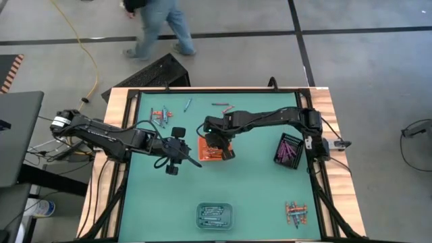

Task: Sort crayons
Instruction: Put the orange crayon into the orange bin, then put the blue crayon into the blue bin

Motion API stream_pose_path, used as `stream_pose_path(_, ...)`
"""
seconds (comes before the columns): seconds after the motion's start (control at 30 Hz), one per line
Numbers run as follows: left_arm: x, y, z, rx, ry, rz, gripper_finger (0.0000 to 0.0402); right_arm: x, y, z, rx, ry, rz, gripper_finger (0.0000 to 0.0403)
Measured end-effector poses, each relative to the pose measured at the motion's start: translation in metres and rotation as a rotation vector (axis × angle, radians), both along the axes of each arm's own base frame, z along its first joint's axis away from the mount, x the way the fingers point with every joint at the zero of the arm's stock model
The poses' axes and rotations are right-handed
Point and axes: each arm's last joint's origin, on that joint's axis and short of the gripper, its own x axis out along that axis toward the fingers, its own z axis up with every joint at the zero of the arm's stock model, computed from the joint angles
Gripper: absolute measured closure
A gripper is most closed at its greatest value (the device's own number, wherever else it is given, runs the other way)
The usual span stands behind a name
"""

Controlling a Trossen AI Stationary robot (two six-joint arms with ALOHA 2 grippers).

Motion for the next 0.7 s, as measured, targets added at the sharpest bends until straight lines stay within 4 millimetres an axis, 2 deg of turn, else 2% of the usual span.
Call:
stream_pose_path(0.2, 0.0, 0.001, 0.0, 0.014, -0.001, 0.013, 0.0287, -0.001, 0.0, -0.004, 0.004, 0.005, -0.002, 0.0363)
stream_pose_path(0.4, 0.0, 0.01, 0.002, 0.152, -0.023, 0.147, 0.0287, -0.001, 0.001, -0.005, 0.002, 0.005, -0.002, 0.0313)
stream_pose_path(0.57, 0.002, 0.036, 0.002, 0.133, -0.028, 0.289, 0.0287, -0.001, 0.001, -0.005, -0.024, 0.004, -0.038, 0.0258)
stream_pose_path(0.7, 0.0, 0.067, 0.001, 0.096, -0.023, 0.404, 0.0287, -0.003, -0.002, -0.002, -0.109, 0.021, -0.105, 0.0234)
